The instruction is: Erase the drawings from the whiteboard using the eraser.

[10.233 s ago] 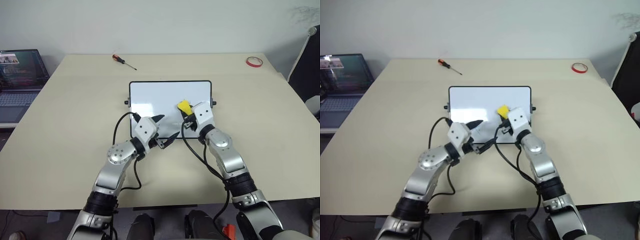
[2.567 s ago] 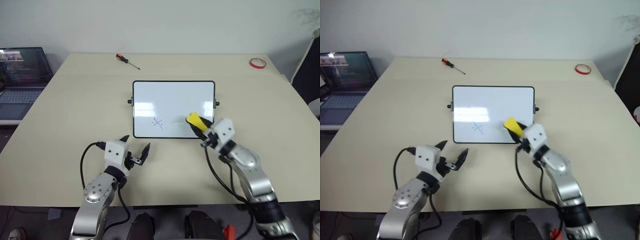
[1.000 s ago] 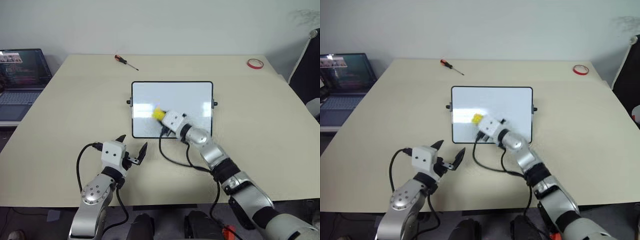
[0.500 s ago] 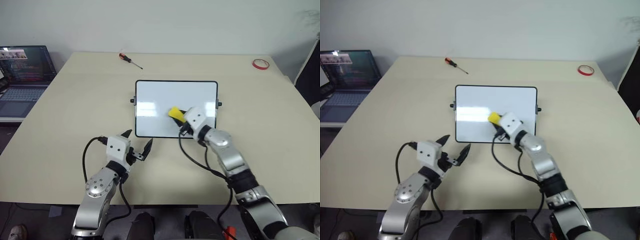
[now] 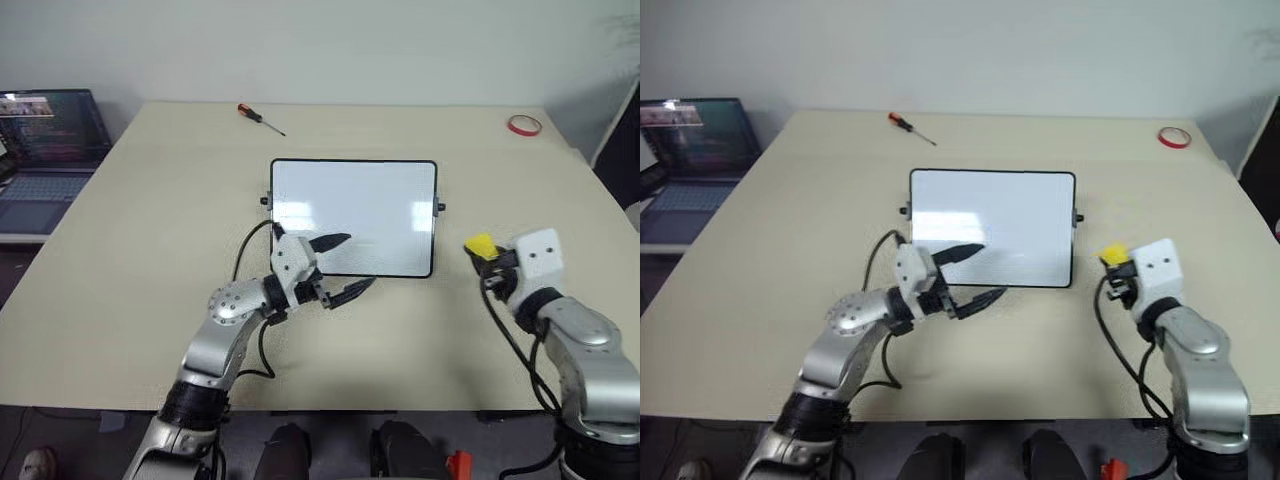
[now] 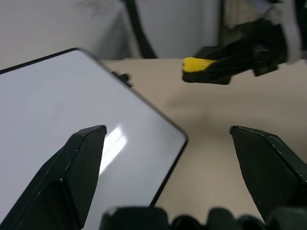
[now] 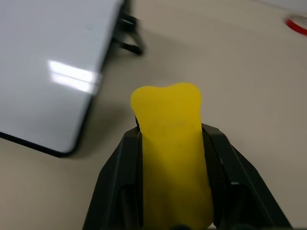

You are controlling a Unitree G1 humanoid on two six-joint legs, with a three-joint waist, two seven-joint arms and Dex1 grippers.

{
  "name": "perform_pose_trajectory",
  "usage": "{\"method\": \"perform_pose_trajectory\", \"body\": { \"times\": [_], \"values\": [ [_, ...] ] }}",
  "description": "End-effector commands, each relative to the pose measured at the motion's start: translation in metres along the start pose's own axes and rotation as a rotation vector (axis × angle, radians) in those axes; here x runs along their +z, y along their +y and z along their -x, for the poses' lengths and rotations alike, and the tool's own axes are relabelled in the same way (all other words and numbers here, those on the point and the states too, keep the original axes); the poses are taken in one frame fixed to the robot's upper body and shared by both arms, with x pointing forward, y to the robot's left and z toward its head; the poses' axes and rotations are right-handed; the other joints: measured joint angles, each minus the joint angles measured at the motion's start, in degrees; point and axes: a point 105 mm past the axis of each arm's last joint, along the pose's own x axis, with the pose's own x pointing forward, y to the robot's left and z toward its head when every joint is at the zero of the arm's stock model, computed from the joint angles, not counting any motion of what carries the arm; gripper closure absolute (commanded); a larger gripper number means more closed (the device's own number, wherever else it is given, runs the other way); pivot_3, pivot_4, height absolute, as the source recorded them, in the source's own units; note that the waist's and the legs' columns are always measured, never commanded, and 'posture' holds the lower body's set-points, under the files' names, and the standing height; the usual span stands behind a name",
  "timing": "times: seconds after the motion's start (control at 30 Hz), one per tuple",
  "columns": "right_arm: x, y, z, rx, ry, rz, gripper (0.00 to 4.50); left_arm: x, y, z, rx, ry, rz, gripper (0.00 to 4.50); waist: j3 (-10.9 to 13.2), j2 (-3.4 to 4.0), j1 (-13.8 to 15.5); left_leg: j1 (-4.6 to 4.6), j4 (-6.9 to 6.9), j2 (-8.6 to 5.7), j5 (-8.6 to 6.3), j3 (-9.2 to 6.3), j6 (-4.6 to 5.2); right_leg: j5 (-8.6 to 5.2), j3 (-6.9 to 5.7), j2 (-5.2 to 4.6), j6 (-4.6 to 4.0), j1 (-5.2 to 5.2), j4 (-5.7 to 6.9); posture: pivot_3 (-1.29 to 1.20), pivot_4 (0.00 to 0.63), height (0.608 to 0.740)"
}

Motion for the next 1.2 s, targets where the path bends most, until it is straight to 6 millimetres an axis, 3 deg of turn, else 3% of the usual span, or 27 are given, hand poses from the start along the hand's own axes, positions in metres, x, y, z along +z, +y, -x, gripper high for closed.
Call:
{"method": "perform_pose_trajectory", "body": {
  "times": [0.03, 0.23, 0.4, 0.87, 1.07, 1.2],
  "values": [
    [-0.011, -0.021, 0.013, -0.127, 0.061, -0.103, 3.23, -0.003, -0.019, -0.018, -0.224, -0.029, -0.038, 0.00, 0.00, 0.00, 0.09, 0.01, -0.02, -0.03, 0.00, -0.03, 0.00, 0.00, -0.02, 0.04, -0.01, 0.01, 0.01, 0.00, 0.150, 0.740],
    [-0.032, -0.022, 0.014, -0.144, 0.146, -0.240, 3.23, -0.014, -0.030, -0.035, -0.387, -0.016, -0.062, 0.00, 0.02, 0.04, -0.24, 0.01, -0.03, -0.05, -0.01, 0.05, 0.02, -0.01, 0.09, 0.13, -0.03, -0.05, 0.04, 0.00, 0.150, 0.740],
    [-0.039, -0.017, 0.011, -0.137, 0.166, -0.283, 3.23, -0.015, -0.022, -0.046, -0.343, -0.022, -0.093, 0.00, 0.02, 0.04, -0.16, -0.02, -0.01, -0.10, -0.02, 0.05, 0.04, -0.01, 0.10, 0.11, -0.02, -0.04, 0.03, 0.00, 0.150, 0.740],
    [-0.042, -0.009, -0.005, -0.093, 0.177, -0.263, 3.23, -0.018, -0.010, -0.035, -0.273, 0.017, -0.121, 0.00, 0.02, 0.05, -0.08, -0.03, 0.01, -0.07, -0.02, 0.01, 0.05, -0.01, 0.07, 0.10, -0.02, -0.05, 0.06, 0.00, 0.150, 0.740],
    [-0.048, -0.015, -0.007, -0.104, 0.188, -0.248, 3.23, -0.016, -0.009, -0.034, -0.258, 0.018, -0.123, 0.00, 0.02, 0.04, -0.01, -0.03, 0.02, -0.06, -0.02, 0.01, 0.05, -0.01, 0.07, 0.10, -0.02, -0.05, 0.08, 0.00, 0.150, 0.740],
    [-0.049, -0.019, -0.008, -0.112, 0.192, -0.231, 1.99, -0.015, -0.008, -0.034, -0.250, 0.020, -0.123, 0.00, 0.02, 0.05, 0.01, -0.03, 0.02, -0.05, -0.02, 0.00, 0.05, -0.01, 0.06, 0.09, -0.02, -0.05, 0.08, 0.00, 0.150, 0.740]
  ]
}}
